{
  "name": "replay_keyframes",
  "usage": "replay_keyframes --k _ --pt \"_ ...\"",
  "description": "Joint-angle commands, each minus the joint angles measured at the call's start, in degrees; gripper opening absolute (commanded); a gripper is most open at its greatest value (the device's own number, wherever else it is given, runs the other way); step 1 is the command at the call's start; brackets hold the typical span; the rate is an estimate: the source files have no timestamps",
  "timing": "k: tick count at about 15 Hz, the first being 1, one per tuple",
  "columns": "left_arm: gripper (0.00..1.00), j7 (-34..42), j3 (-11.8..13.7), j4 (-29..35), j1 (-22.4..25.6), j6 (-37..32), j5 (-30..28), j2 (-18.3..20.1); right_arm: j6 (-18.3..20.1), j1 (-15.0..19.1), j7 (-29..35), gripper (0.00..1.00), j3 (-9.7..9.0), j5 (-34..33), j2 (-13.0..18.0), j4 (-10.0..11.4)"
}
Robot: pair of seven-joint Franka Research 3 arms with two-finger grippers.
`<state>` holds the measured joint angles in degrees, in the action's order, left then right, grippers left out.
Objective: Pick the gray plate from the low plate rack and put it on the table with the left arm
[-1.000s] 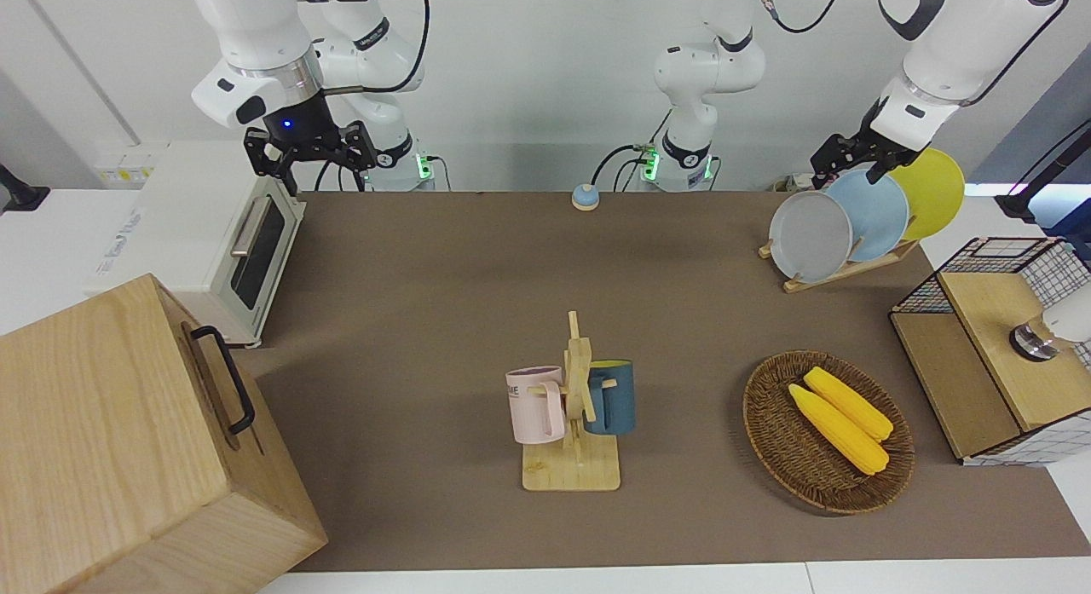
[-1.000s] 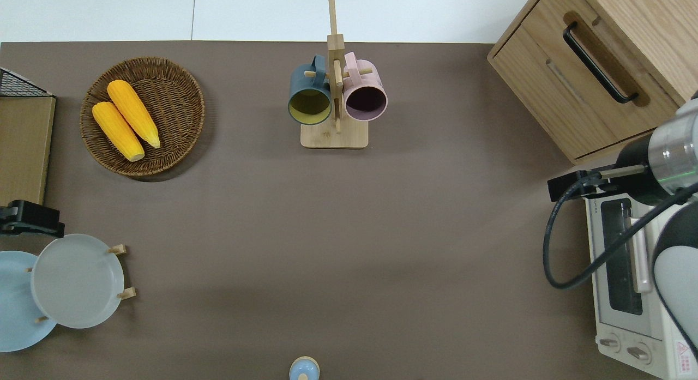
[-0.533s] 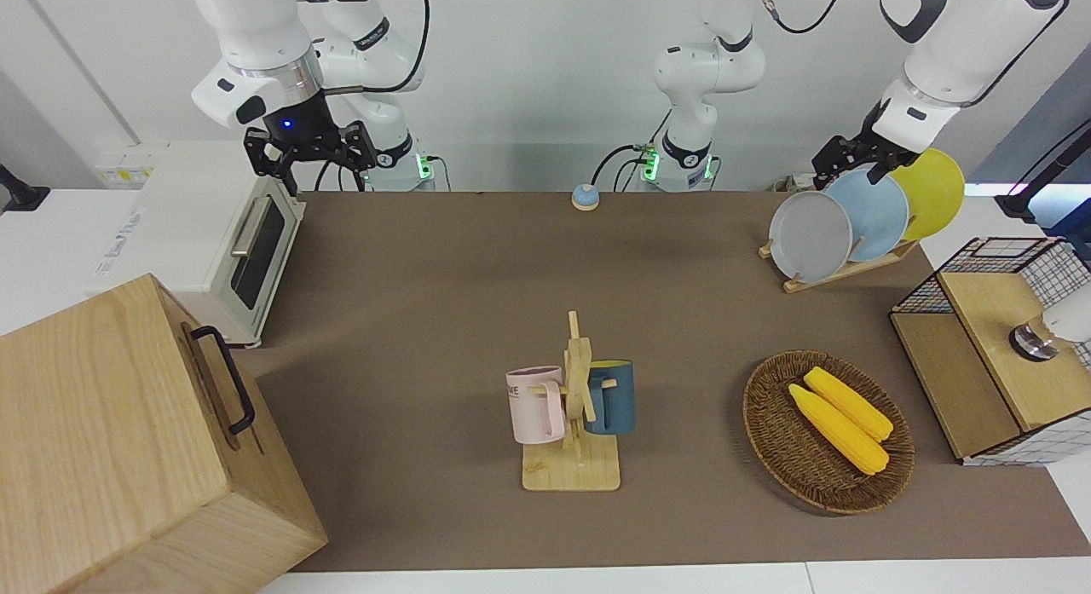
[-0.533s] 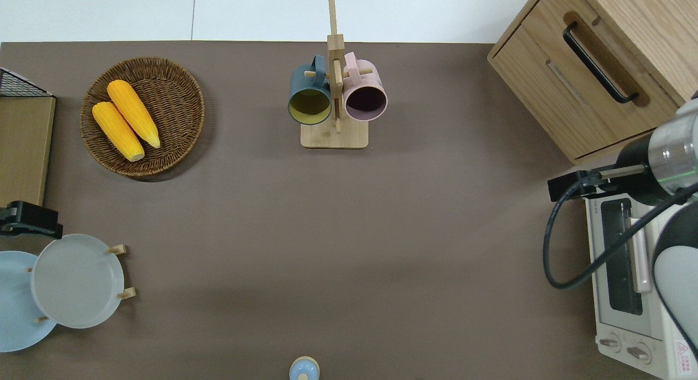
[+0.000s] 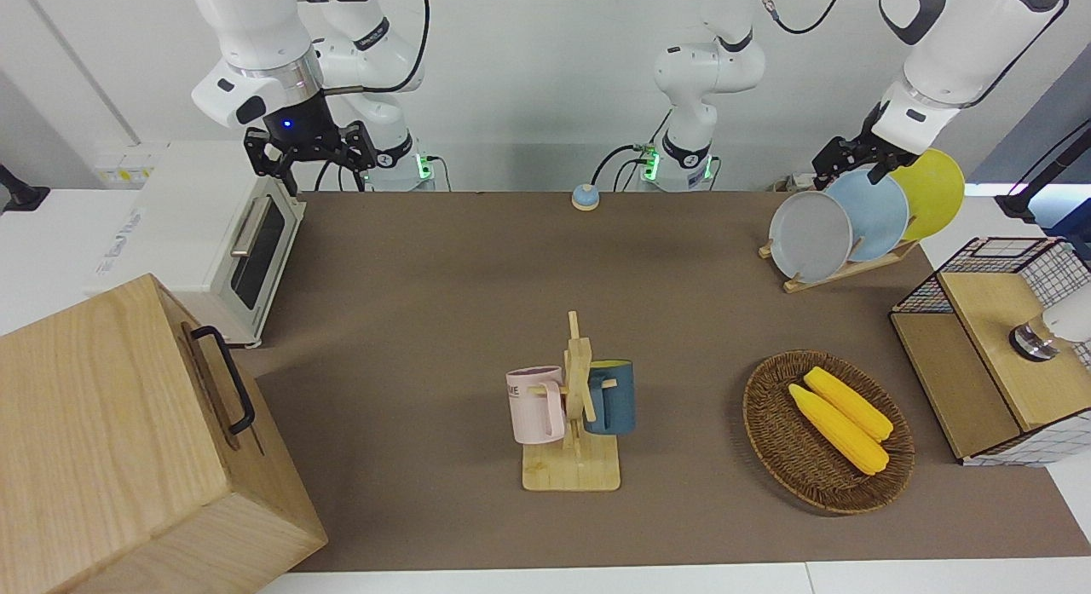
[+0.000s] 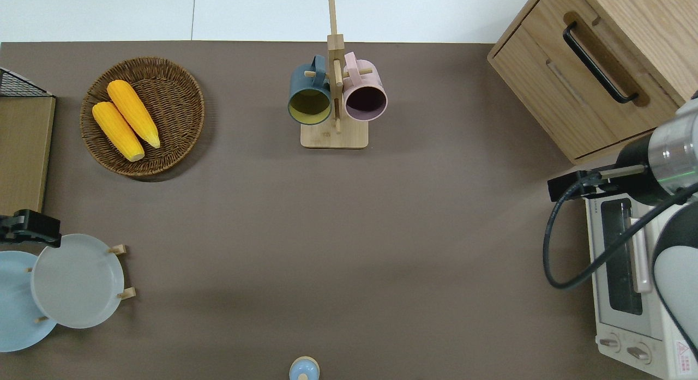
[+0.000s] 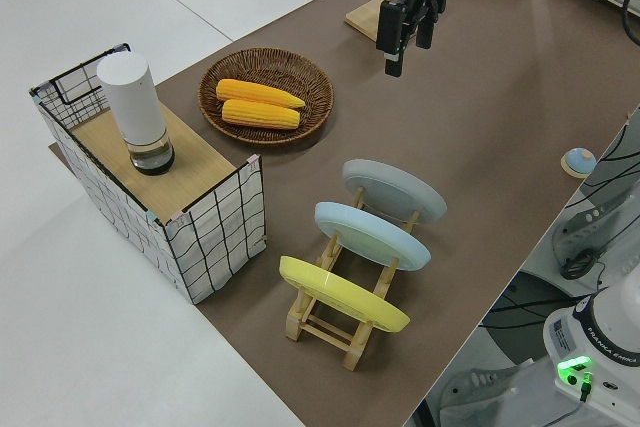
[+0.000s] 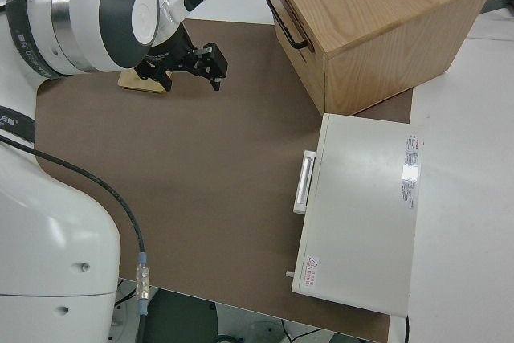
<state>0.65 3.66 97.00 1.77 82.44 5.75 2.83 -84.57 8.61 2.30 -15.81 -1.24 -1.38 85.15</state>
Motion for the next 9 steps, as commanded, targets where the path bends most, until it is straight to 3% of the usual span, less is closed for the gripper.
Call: replay_keyframes --k 1,5,9 --pt "0.99 -0.7 0.2 7.8 -0.2 3.9 5.6 3.6 0.8 1.1 0.7 0.983 -0.98 -0.1 0.2 -0.5" --pt "0.99 -0.7 0.3 16.2 -0.2 9.0 12.2 5.3 0.8 1.1 0.7 0.983 -0.98 -0.1 0.1 -0.5" --pt "0.99 -0.7 4.2 21.3 -0.1 11.9 13.6 5.3 0.8 1.1 0.7 0.983 -0.98 -0.1 0.2 -0.5"
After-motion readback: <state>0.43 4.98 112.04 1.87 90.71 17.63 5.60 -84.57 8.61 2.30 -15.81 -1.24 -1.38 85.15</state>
